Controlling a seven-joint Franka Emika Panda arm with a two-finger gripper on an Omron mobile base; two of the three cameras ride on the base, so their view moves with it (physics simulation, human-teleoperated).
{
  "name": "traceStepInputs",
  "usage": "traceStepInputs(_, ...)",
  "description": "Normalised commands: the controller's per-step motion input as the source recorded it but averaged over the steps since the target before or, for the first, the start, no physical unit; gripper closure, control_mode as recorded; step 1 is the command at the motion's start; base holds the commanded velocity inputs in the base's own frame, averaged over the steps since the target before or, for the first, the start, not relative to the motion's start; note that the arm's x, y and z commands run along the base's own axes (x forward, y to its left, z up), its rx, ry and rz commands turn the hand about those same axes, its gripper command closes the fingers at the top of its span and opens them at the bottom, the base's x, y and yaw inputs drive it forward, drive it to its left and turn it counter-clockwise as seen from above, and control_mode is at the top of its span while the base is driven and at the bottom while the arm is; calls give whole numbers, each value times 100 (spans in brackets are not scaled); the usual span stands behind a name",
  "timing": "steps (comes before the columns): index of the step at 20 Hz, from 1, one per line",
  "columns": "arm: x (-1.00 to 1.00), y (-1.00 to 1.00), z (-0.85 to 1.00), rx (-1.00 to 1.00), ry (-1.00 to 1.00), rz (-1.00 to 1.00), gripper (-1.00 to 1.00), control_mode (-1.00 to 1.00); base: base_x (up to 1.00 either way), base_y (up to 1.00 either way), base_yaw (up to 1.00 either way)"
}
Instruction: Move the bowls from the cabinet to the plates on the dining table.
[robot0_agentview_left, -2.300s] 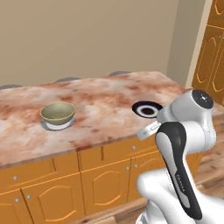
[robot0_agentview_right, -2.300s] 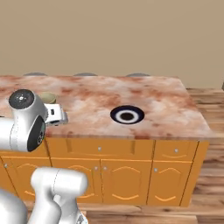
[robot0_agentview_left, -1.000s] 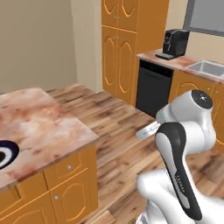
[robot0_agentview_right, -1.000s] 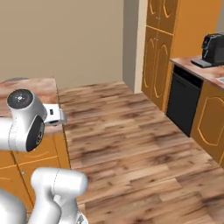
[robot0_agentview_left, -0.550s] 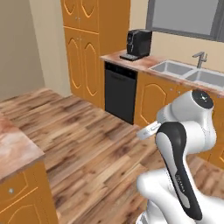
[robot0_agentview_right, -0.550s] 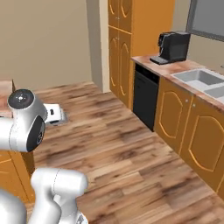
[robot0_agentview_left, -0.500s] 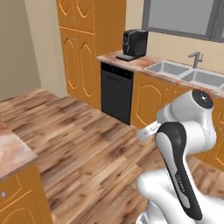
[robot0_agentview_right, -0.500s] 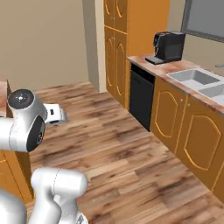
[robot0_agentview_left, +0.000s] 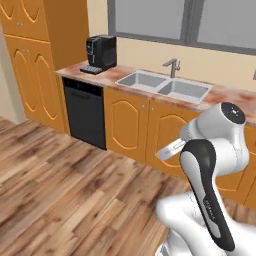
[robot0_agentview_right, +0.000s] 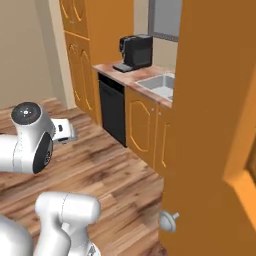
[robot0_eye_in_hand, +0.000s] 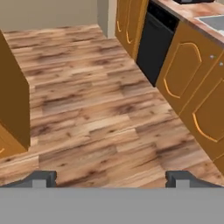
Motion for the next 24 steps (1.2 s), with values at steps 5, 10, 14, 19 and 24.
traceStepInputs(5,0,0,0,0,0,0,-100,100,0,-13,-58)
traceStepInputs(10,0,0,0,0,0,0,-100,100,4,-30,-59)
traceStepInputs(14,0,0,0,0,0,0,-100,100,1,-19,-60)
traceStepInputs(19,0,0,0,0,0,0,-100,100,0,-1,-57)
traceStepInputs(24,0,0,0,0,0,0,-100,100,7,0,-55)
